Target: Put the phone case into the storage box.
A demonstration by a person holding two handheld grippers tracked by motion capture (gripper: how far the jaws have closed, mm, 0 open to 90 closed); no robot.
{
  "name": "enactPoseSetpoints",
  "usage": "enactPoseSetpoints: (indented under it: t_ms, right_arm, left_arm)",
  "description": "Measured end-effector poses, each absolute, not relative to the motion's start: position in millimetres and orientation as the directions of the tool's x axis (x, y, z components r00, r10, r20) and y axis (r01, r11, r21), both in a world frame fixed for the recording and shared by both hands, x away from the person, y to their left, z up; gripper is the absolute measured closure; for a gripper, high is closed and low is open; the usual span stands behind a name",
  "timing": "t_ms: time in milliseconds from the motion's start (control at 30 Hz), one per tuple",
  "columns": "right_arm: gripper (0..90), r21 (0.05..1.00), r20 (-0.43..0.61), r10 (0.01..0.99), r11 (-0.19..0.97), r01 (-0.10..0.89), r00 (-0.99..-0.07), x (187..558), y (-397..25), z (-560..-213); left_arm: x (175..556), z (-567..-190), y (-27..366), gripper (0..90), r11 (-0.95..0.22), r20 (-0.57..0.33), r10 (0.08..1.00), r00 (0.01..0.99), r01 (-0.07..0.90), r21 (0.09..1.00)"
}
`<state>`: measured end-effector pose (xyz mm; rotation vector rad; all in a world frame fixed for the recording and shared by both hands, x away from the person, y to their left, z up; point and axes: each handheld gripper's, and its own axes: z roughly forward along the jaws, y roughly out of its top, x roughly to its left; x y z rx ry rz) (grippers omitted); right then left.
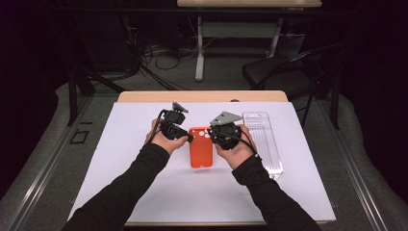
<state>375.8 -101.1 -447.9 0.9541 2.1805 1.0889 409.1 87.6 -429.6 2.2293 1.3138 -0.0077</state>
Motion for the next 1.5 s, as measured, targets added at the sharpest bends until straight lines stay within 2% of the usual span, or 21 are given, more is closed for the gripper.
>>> enactPoseSetpoints:
  t_ms: [500, 1167, 1500]
  right_arm:
    - [82.9, 0.823, -0.118, 0.777, 0.425, 0.378, -0.618, 377, -103, -446]
    - [82.9, 0.811, -0.135, 0.775, 0.444, 0.38, -0.618, 387, -110, -441]
    - [82.9, 0.817, -0.103, 0.786, 0.416, 0.399, -0.61, 394, -120, -440]
  left_arm:
    - [409, -430, 88, 81.5, -0.371, -0.283, 0.801, 0.528, 0.808, 0.458]
    - [406, -428, 100, 64.4, -0.371, -0.283, 0.777, 0.562, 0.772, 0.517]
    - [403, -431, 100, 57.2, -0.404, -0.235, 0.761, 0.604, 0.726, 0.557]
